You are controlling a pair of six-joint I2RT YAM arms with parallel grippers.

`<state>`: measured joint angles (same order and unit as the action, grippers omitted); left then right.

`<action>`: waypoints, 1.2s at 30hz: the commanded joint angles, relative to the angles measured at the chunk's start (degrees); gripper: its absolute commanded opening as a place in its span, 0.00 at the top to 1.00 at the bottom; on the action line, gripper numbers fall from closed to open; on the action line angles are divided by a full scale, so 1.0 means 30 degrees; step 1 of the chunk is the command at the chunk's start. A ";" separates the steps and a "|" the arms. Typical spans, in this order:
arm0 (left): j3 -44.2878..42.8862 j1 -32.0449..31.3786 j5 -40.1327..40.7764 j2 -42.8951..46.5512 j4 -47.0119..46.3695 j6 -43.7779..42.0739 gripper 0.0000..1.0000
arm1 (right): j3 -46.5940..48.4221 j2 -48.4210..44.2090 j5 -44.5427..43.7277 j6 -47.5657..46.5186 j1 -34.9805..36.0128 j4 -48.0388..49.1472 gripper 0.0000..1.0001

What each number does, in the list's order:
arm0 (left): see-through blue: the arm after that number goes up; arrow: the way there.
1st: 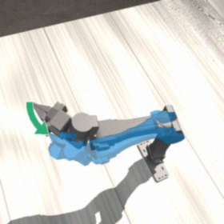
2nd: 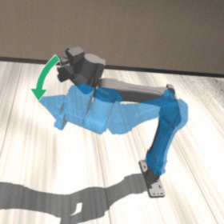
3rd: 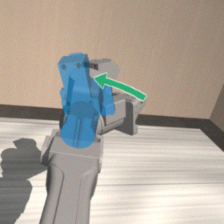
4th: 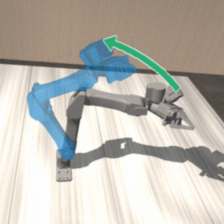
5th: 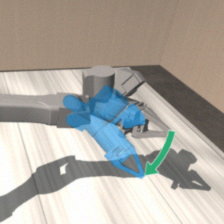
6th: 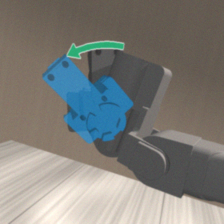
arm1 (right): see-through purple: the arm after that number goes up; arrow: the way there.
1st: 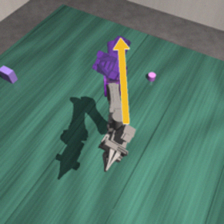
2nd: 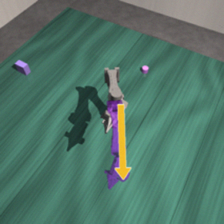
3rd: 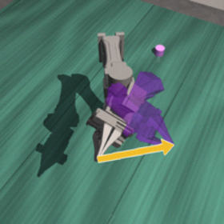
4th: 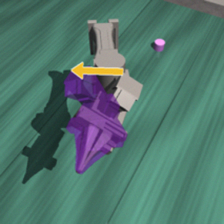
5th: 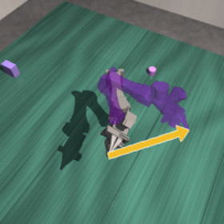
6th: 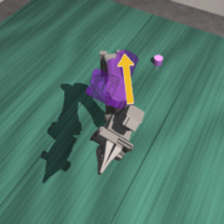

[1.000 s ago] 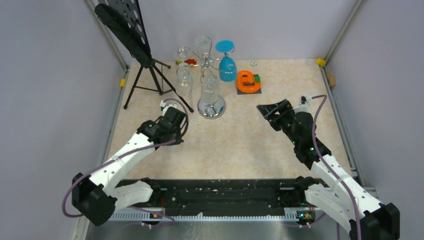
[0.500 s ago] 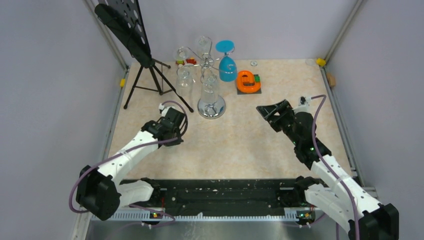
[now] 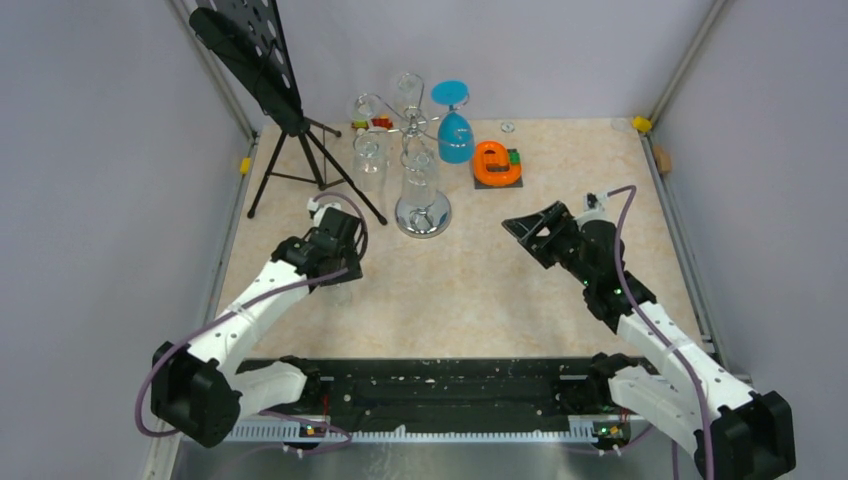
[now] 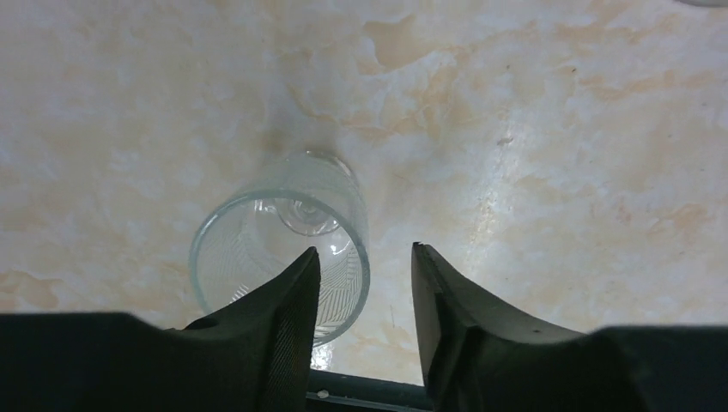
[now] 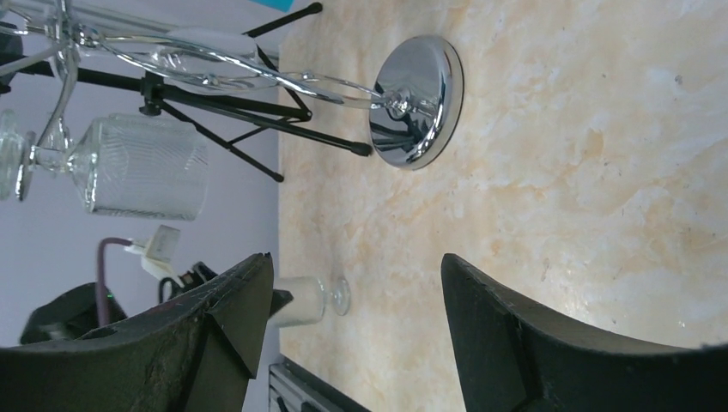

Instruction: Take the wine glass off the wine glass rack

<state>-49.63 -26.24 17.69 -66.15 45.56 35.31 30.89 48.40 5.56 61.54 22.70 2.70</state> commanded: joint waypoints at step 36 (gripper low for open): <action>-0.3332 0.0602 -0.1345 0.8365 -0.5187 -0.7085 0.02 | 1.0157 1.0357 0.4107 0.6058 0.3781 0.9369 0.39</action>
<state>-60.97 -24.71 16.21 -43.22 33.32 18.55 57.89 77.10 19.88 74.63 32.97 27.83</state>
